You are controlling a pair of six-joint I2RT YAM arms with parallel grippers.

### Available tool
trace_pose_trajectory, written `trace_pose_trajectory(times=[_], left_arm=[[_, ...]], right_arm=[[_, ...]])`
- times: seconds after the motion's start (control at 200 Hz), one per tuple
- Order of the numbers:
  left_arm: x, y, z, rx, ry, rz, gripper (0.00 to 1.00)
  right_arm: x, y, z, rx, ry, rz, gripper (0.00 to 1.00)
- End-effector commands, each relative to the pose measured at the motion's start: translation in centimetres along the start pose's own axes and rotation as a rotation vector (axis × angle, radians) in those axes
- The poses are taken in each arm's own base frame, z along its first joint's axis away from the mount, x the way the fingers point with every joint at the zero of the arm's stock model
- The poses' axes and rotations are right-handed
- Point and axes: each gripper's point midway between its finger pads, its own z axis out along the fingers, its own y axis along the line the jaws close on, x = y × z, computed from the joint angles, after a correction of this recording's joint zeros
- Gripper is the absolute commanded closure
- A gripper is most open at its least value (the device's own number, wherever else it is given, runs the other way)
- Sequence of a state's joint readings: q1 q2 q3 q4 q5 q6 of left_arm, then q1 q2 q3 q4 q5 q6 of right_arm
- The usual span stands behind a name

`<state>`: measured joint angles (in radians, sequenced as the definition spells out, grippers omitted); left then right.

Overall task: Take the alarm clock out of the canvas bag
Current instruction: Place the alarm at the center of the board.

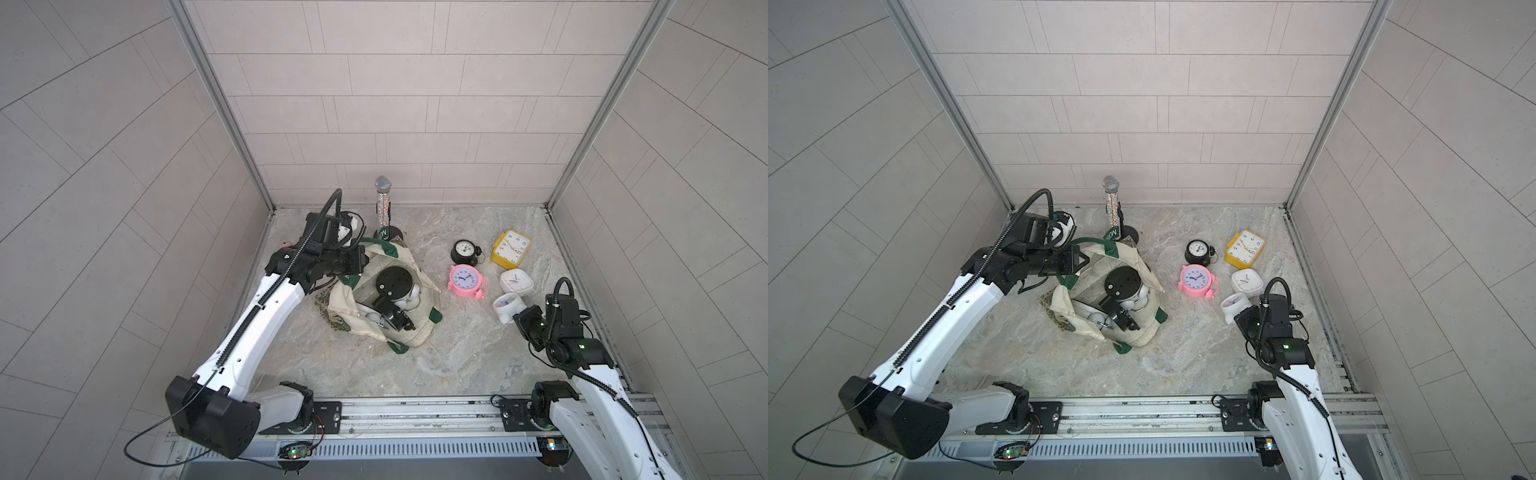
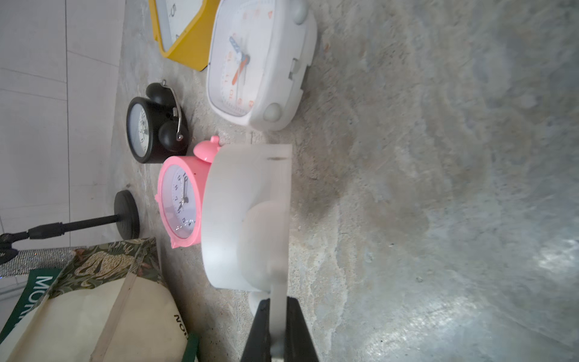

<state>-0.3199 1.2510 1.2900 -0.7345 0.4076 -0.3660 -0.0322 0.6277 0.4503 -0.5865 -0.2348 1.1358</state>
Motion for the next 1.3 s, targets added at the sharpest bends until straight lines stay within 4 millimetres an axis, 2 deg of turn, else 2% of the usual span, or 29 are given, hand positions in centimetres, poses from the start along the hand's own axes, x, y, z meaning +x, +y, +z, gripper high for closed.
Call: trace_pose_trajectory(times=[0.0, 0.505, 0.766, 0.956, 1.166, 1.296], left_arm=[[-1.0, -0.8, -1.4, 0.034, -0.063, 0.024, 1.00], [-1.0, -0.8, -1.3, 0.039, -0.061, 0.018, 1.00], [-1.0, -0.9, -1.3, 0.045, -0.057, 0.011, 1.00], [-1.1, -0.9, -1.6, 0.040, -0.066, 0.016, 1.00], [-1.2, -0.9, -1.5, 0.038, -0.063, 0.014, 1.00], [-1.3, -1.0, -1.4, 0.045, -0.064, 0.014, 1.00]], right_arm=[[-0.9, -1.0, -0.2, 0.049, -0.061, 0.075, 1.00], [-0.3, -2.6, 1.0, 0.093, -0.045, 0.155, 1.00], [0.2, -1.8, 2.7, 0.058, 0.031, 0.229, 1.00], [-0.7, -1.0, 3.4, 0.037, 0.027, 0.237, 1.00], [-1.6, -1.4, 4.2, 0.060, 0.017, 0.257, 1.00], [-1.5, -1.6, 4.8, 0.075, 0.046, 0.267, 1.00]])
